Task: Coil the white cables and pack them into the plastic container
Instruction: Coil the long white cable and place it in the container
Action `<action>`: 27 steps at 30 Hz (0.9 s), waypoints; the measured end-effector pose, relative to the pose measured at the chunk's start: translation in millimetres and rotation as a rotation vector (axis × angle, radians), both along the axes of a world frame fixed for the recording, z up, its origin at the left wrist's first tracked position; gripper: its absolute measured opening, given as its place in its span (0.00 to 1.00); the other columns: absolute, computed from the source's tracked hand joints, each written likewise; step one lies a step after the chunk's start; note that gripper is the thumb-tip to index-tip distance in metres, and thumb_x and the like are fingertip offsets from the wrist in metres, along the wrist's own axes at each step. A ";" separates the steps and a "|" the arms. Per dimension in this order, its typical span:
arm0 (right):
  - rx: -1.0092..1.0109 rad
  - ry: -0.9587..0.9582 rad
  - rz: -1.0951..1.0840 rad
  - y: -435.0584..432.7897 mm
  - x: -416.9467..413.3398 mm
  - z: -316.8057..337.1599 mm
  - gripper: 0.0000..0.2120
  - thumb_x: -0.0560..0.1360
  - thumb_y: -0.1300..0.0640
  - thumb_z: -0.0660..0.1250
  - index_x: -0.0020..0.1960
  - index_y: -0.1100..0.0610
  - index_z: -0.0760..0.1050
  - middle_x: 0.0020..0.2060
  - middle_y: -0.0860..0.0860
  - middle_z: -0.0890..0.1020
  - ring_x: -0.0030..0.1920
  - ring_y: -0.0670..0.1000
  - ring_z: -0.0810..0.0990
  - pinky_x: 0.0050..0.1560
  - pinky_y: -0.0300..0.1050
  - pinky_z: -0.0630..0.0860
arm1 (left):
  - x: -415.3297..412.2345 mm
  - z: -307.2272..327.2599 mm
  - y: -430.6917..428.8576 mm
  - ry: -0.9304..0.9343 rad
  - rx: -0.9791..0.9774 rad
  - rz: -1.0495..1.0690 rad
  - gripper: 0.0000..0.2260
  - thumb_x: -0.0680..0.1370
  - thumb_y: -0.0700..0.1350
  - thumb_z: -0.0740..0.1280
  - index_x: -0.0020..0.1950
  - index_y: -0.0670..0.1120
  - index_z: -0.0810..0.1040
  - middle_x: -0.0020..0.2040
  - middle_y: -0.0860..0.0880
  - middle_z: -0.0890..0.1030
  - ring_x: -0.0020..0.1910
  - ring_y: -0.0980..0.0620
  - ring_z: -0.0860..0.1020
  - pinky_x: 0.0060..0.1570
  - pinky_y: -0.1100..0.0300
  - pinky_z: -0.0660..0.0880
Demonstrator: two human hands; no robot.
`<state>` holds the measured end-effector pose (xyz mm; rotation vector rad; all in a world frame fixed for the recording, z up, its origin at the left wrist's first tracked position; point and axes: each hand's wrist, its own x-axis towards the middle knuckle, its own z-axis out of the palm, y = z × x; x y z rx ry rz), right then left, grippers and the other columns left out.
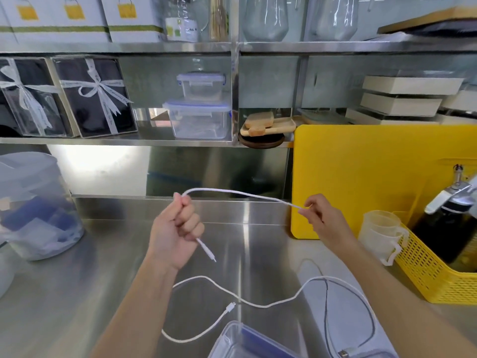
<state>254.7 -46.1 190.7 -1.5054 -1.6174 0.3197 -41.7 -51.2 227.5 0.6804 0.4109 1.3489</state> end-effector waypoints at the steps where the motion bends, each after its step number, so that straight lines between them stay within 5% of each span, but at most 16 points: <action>1: 0.004 0.010 -0.004 -2.7 -0.3 -3.6 0.05 0.76 0.57 0.64 0.44 0.51 0.67 0.31 0.56 0.76 0.33 0.57 0.73 0.32 0.53 0.70 | -3.9 2.7 1.2 -0.070 -0.013 0.032 0.18 0.81 0.49 0.51 0.34 0.47 0.71 0.24 0.53 0.54 0.22 0.55 0.50 0.19 0.66 0.51; 3: -0.018 -0.088 -0.003 -8.4 -3.2 -10.2 0.04 0.77 0.57 0.61 0.45 0.50 0.68 0.35 0.56 0.78 0.35 0.57 0.74 0.33 0.51 0.70 | -9.6 7.2 2.5 -0.111 -0.031 0.089 0.17 0.81 0.49 0.52 0.35 0.47 0.71 0.21 0.54 0.58 0.21 0.56 0.51 0.17 0.68 0.54; 5: -0.086 -0.459 0.038 -17.1 -11.6 -8.8 0.04 0.78 0.54 0.58 0.48 0.52 0.71 0.41 0.52 0.80 0.41 0.55 0.77 0.38 0.50 0.72 | -10.3 8.8 1.2 -0.019 -0.028 0.134 0.16 0.82 0.48 0.53 0.37 0.47 0.71 0.20 0.55 0.64 0.18 0.59 0.56 0.15 0.69 0.58; 7: -0.125 -0.777 0.178 -27.3 -30.0 3.6 0.07 0.78 0.53 0.58 0.50 0.53 0.73 0.46 0.50 0.79 0.46 0.52 0.77 0.43 0.49 0.73 | -5.4 8.4 -1.4 0.184 0.007 0.168 0.15 0.82 0.46 0.53 0.38 0.46 0.71 0.23 0.54 0.68 0.18 0.59 0.63 0.16 0.68 0.63; 9: -0.147 -0.851 0.339 -38.7 -51.8 24.1 0.06 0.76 0.52 0.61 0.47 0.53 0.75 0.46 0.49 0.79 0.47 0.50 0.76 0.44 0.48 0.72 | 3.9 7.3 -5.3 0.441 0.050 0.177 0.14 0.82 0.43 0.53 0.39 0.44 0.71 0.26 0.51 0.73 0.20 0.56 0.70 0.21 0.66 0.72; 13: 0.001 -0.655 0.545 -59.2 -87.3 67.5 0.06 0.75 0.53 0.63 0.44 0.51 0.78 0.38 0.45 0.79 0.40 0.43 0.73 0.40 0.44 0.70 | 20.6 5.8 -17.8 0.728 0.100 0.012 0.13 0.82 0.39 0.54 0.38 0.41 0.70 0.30 0.43 0.82 0.26 0.47 0.81 0.27 0.58 0.80; 16: 0.098 -0.422 0.491 -59.3 -98.1 87.4 0.08 0.77 0.55 0.61 0.42 0.54 0.77 0.36 0.45 0.75 0.37 0.46 0.72 0.39 0.48 0.72 | 28.9 3.7 -27.2 0.782 0.135 -0.192 0.15 0.81 0.38 0.54 0.36 0.41 0.73 0.28 0.42 0.82 0.27 0.44 0.81 0.31 0.57 0.80; 20: 0.092 -0.187 0.234 -41.1 -87.7 84.4 0.12 0.76 0.50 0.61 0.38 0.56 0.74 0.31 0.47 0.76 0.35 0.49 0.74 0.37 0.52 0.72 | 28.6 0.8 -33.5 0.564 0.140 -0.343 0.13 0.79 0.39 0.54 0.37 0.42 0.71 0.18 0.51 0.68 0.15 0.55 0.64 0.26 0.61 0.74; 24: 0.038 0.006 0.124 -30.3 -65.1 63.8 0.15 0.69 0.45 0.67 0.35 0.56 0.73 0.25 0.48 0.72 0.27 0.44 0.67 0.29 0.42 0.66 | 24.8 5.4 -40.7 0.349 0.101 -0.434 0.11 0.77 0.46 0.58 0.38 0.43 0.73 0.18 0.54 0.62 0.16 0.59 0.58 0.21 0.64 0.67; 27: -0.028 0.135 0.171 -28.0 -60.5 47.9 0.10 0.70 0.51 0.70 0.38 0.56 0.73 0.26 0.49 0.74 0.25 0.42 0.70 0.25 0.31 0.67 | 23.7 10.5 -41.7 0.201 0.075 -0.395 0.11 0.77 0.47 0.59 0.40 0.43 0.76 0.19 0.55 0.62 0.18 0.58 0.54 0.20 0.66 0.66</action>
